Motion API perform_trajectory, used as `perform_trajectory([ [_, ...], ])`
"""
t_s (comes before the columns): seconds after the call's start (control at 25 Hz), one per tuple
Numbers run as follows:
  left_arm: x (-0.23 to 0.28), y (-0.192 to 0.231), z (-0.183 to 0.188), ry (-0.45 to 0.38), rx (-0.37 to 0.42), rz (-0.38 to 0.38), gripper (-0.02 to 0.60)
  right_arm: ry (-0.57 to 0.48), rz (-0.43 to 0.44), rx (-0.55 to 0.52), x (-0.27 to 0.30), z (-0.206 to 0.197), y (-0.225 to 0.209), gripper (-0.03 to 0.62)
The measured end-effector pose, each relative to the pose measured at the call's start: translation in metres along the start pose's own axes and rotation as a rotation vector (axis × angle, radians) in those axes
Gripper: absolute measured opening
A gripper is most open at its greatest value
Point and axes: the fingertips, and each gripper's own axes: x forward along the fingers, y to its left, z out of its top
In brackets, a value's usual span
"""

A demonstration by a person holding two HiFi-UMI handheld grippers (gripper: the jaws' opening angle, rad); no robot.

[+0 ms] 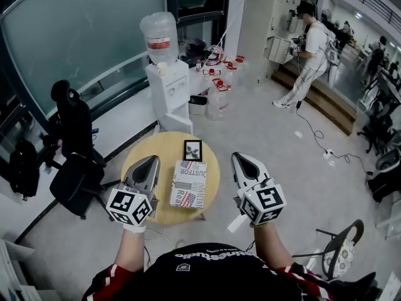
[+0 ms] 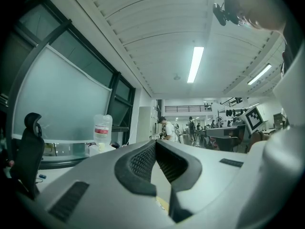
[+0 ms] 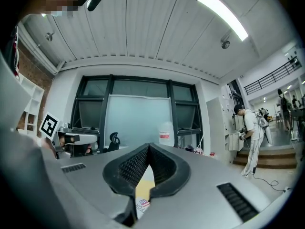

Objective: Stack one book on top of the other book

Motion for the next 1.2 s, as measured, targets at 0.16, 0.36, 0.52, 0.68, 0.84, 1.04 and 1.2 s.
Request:
perform_trajectory([
  [0.16,0.0007,0.0012,-0.0008,-0.003,-0.002,0.001,0.015,-0.001,-0.006,-0.008,0.0013,-0.0022,-0.0012,0.028],
  [0.36,0.0008,0.0038,0.0032,-0.005,-0.006,0.001,0.015,0.005,-0.017,-0.006,0.0025,0.0011,-0.0022,0.028],
  [0.52,-0.0002,0.0066,0.0038,-0.009,-0.011,0.003,0.015,0.009,-0.024,-0.007,0.0021,0.0004,-0.0031,0.028],
  [0.68,0.0003,0.0072,0.0049,-0.013,-0.012,-0.002,0.015,0.014,-0.030,-0.016,0.0020,0.0002,-0.0033,0.028],
  [0.84,0.0007,0.0064,0.0042,-0.012,-0.013,-0.006,0.015,0.020,-0.035,-0.025,0.0011,0.0012,-0.0020,0.028],
  [1.04,0.0011,0.0086,0.0002,-0.007,-0.020,-0.003,0.015,0.030,-0.031,-0.035,0.0015,-0.0007,-0.0005,0.028],
  [1.2,0.0007,0.0083,-0.0015,-0.010,-0.021,-0.002,0.015,0.030,-0.025,-0.034,0.0020,-0.0021,0.0002,0.028],
])
